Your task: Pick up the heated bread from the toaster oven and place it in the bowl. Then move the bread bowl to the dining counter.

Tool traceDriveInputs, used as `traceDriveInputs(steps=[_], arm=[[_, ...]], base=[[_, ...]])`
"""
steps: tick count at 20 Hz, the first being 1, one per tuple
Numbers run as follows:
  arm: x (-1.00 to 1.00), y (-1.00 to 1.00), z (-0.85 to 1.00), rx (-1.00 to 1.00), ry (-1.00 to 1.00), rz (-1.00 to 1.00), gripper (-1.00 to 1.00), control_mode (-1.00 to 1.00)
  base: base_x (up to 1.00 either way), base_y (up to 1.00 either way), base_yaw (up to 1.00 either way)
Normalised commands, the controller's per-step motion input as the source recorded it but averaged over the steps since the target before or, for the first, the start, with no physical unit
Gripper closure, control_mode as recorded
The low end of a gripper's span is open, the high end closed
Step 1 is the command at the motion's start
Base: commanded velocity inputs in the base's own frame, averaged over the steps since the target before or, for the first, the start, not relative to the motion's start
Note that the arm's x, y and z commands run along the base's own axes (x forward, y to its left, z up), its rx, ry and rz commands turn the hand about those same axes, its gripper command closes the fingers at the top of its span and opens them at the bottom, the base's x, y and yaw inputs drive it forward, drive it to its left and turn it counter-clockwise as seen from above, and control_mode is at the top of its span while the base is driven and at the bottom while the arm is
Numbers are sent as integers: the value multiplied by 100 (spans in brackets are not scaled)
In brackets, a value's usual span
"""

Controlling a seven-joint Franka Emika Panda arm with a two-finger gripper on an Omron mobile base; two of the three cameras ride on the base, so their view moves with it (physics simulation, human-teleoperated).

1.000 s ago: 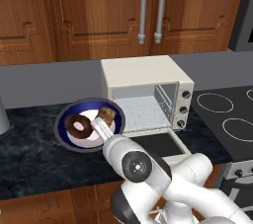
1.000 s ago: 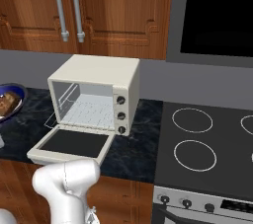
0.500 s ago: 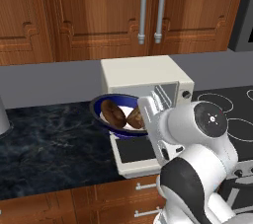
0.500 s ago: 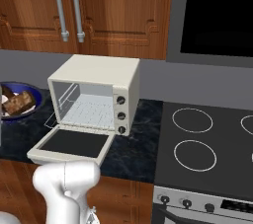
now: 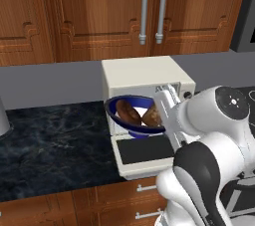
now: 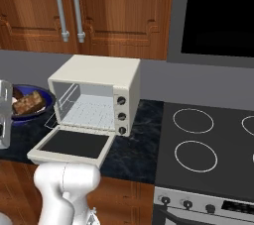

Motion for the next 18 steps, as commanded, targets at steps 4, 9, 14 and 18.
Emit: traceDriveInputs(steps=[4, 9, 14, 18], arm=[[0, -25, 0, 0, -2, 1, 100, 100], [0, 0, 0, 0, 0, 0, 100, 100], [0, 0, 0, 0, 0, 0, 100, 100], [0, 0, 0, 0, 0, 0, 100, 100]], base=[[-9, -14, 6], [-95, -10, 60], [-65, 0, 97], [0, 0, 100]])
